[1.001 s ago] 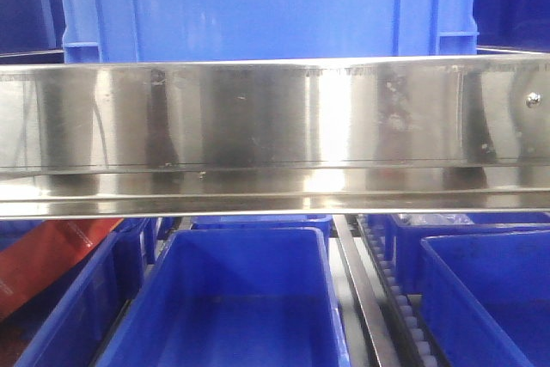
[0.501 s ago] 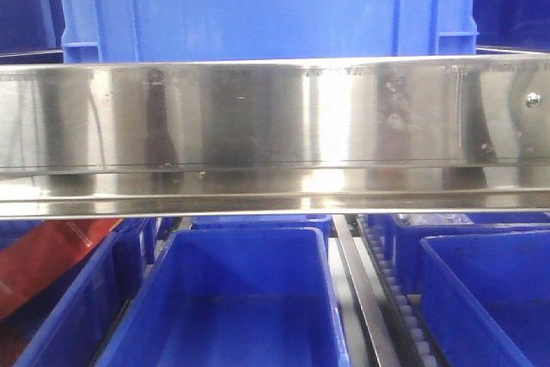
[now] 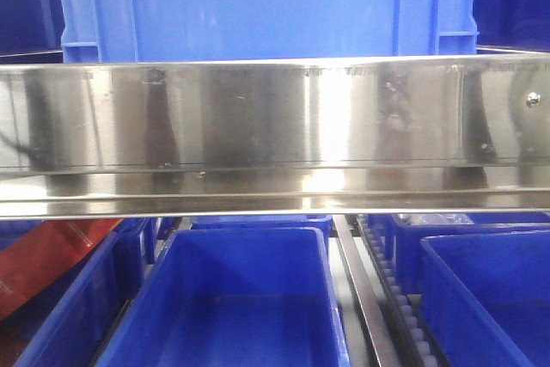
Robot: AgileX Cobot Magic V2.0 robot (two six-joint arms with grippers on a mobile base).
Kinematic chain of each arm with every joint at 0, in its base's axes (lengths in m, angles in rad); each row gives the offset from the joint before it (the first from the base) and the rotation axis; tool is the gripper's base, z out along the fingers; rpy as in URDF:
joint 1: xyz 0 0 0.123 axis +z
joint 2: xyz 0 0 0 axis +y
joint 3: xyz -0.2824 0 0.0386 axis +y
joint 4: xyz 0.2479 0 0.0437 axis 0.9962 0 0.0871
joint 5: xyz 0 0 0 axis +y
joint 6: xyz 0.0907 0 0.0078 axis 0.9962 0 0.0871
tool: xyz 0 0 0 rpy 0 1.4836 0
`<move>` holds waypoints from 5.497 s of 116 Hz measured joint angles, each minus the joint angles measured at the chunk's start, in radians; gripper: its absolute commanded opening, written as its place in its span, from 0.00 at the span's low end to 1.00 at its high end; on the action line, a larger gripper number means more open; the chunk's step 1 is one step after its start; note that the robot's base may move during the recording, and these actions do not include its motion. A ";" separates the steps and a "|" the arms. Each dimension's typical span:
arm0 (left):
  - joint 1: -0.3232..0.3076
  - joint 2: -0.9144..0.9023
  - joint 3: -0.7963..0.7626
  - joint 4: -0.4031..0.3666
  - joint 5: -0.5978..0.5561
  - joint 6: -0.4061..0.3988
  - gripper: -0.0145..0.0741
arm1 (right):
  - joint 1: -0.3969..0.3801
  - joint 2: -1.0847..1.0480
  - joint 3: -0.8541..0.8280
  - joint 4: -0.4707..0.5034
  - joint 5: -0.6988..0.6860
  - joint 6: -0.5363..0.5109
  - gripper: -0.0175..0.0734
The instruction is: Place cylindrical capacitor in blue bin on shelf
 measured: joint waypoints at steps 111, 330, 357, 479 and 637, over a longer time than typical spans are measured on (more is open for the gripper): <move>-0.014 0.471 -0.301 -0.085 0.101 0.001 0.84 | 0.000 0.000 0.000 0.002 -0.002 0.000 0.01; -0.014 -0.903 0.824 0.026 0.001 -0.074 0.04 | 0.416 0.662 -0.768 0.004 0.165 0.000 0.01; -0.014 -0.903 0.824 0.026 0.000 -0.074 0.04 | 0.418 0.898 -0.864 0.006 0.247 0.000 0.01; -0.014 -0.903 0.824 0.022 0.000 -0.074 0.04 | 0.418 0.858 -0.874 0.037 0.311 0.000 0.13; -0.014 -0.903 0.824 0.022 0.000 -0.074 0.04 | 0.418 -0.416 0.431 -0.012 -0.195 0.000 0.01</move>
